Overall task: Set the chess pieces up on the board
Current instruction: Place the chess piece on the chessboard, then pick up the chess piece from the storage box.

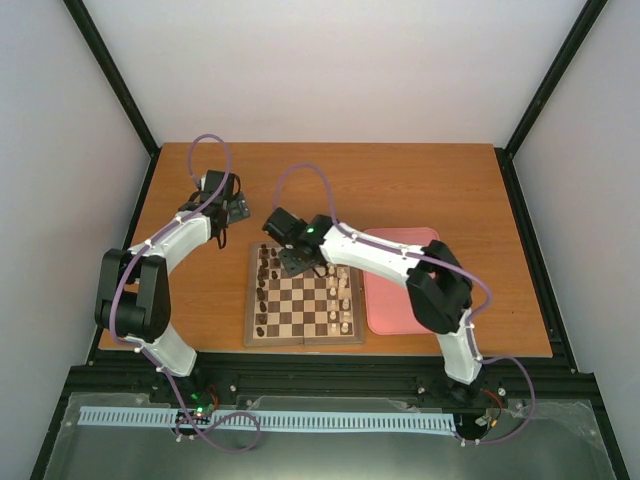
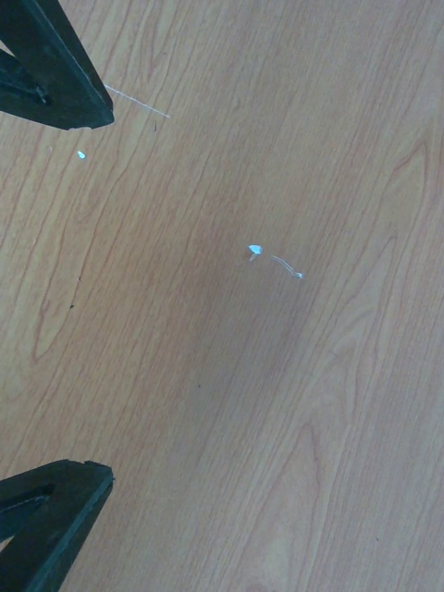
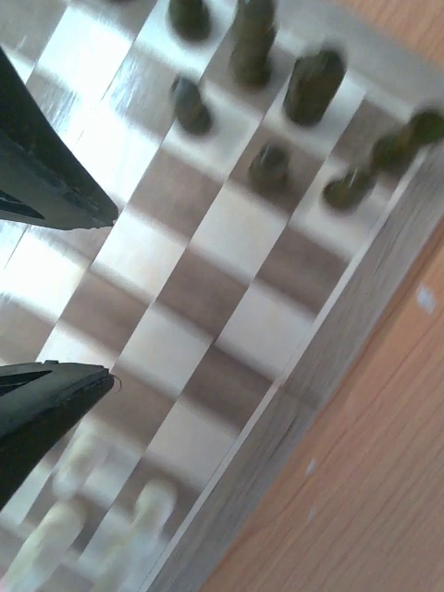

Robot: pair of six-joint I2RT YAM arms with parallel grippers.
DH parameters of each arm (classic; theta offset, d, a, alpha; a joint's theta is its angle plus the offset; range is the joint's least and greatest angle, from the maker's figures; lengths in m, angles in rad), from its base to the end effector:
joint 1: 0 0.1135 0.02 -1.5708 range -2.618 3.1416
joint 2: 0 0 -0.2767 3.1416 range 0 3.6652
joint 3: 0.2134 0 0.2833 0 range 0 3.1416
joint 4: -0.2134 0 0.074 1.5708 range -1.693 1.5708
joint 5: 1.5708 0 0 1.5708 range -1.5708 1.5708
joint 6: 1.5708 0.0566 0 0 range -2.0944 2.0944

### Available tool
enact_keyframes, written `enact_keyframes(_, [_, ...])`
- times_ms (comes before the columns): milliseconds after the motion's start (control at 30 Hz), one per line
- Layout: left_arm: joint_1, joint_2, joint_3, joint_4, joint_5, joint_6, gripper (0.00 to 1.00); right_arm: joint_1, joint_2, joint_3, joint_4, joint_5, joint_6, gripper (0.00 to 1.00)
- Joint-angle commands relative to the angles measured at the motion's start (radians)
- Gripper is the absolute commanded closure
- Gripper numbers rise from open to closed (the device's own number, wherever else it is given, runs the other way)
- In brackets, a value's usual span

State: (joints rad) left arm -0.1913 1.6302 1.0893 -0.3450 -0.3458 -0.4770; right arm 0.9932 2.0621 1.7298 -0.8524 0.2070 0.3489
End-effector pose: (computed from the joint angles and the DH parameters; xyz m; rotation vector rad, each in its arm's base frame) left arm 0.3818 -0.0544 0.2000 -0.4866 2.3401 0.1147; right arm 0.2721 0.3963 0.2040 -0.8060 2.5886 0.1090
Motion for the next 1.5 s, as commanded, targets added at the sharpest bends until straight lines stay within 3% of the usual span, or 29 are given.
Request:
enact_keyframes(0, [-0.005,0.013,0.040,-0.008,-0.004,0.010,0.00,-0.068,-0.170,-0.151,0.024,0.095,0.046,0.59])
enact_keyframes(300, [-0.005,0.013,0.042,-0.009,-0.008,0.011,0.00,-0.242,-0.489,-0.550,0.018,0.136,0.141,0.59])
enact_keyframes(600, [-0.005,0.013,0.040,-0.009,-0.005,0.010,0.00,-0.402,-0.664,-0.840,-0.024,0.065,0.204,0.60])
enact_keyframes(1200, [-0.005,0.010,0.039,-0.011,-0.010,0.009,0.00,-0.522,-0.649,-0.962,0.064,-0.006,0.163,0.61])
enact_keyframes(1467, [-0.005,0.013,0.039,-0.011,-0.013,0.008,0.00,-0.530,-0.635,-0.965,0.075,-0.005,0.158,0.68])
